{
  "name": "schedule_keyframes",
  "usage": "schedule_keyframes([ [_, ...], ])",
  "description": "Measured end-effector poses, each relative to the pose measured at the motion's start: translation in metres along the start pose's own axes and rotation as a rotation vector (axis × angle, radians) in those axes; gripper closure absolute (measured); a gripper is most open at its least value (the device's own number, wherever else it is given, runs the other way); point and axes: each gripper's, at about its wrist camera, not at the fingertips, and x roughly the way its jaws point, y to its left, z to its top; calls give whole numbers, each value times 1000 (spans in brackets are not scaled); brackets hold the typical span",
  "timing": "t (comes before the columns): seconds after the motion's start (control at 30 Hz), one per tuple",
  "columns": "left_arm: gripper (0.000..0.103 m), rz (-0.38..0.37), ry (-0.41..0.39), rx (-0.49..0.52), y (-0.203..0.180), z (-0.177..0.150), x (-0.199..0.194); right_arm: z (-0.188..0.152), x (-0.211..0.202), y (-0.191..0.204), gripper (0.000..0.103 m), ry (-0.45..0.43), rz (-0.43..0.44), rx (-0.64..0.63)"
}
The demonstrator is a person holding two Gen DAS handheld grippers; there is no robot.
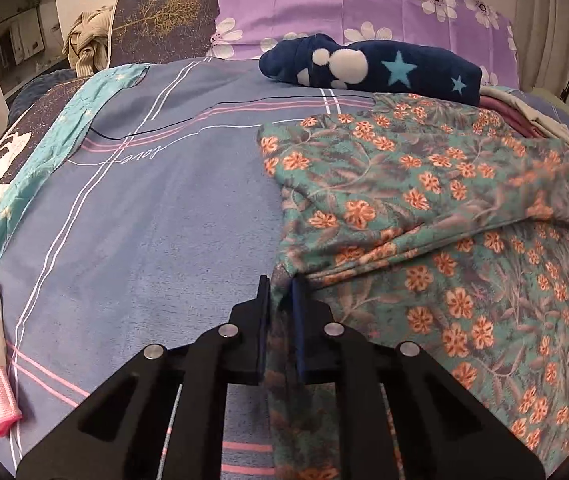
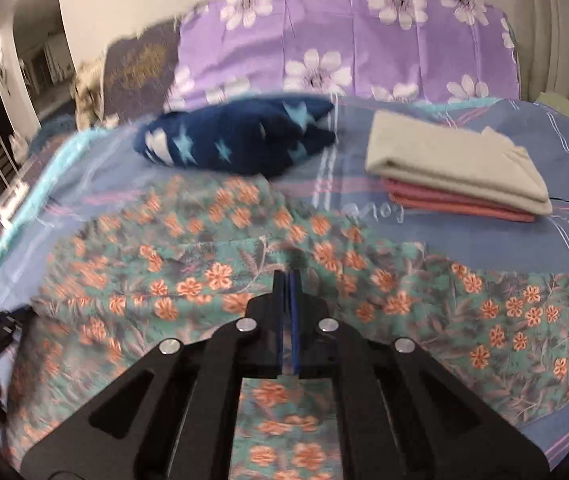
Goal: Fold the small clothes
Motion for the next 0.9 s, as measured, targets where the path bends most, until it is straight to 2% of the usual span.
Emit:
schedule_keyframes([
  [0.07,89,-6,6,-25,6,-5,2,-6,14,-4,93,40,-85,-37],
  [0.1,88,-20,6,-45,10,-7,2,-10,19,-9,85,52,-102,-24],
  [0.13,88,-34,4,-67,15,-9,1,-13,18,-14,83,56,-90,6],
  [0.2,86,-29,3,-79,19,-10,0,-17,13,-20,83,66,-23,62],
  [0.23,86,-22,3,-77,20,-10,-1,-17,13,-18,83,71,-16,60],
  [0.33,85,-23,-5,-81,21,-10,-3,-17,8,-10,78,67,-62,7],
  [0.43,85,-63,-30,-100,22,-9,-8,-18,11,-13,77,82,-84,27],
  [0.53,71,-101,-51,-104,21,-6,-13,-20,12,-15,77,95,-75,58],
  [0.57,67,-96,-55,-95,19,-5,-14,-18,11,-10,77,88,-73,48],
  [0.7,67,-110,-60,-85,19,-3,-17,-3,3,32,75,59,-33,-68],
  [0.9,68,-138,-65,-91,25,3,-14,31,5,144,65,53,95,-271],
])
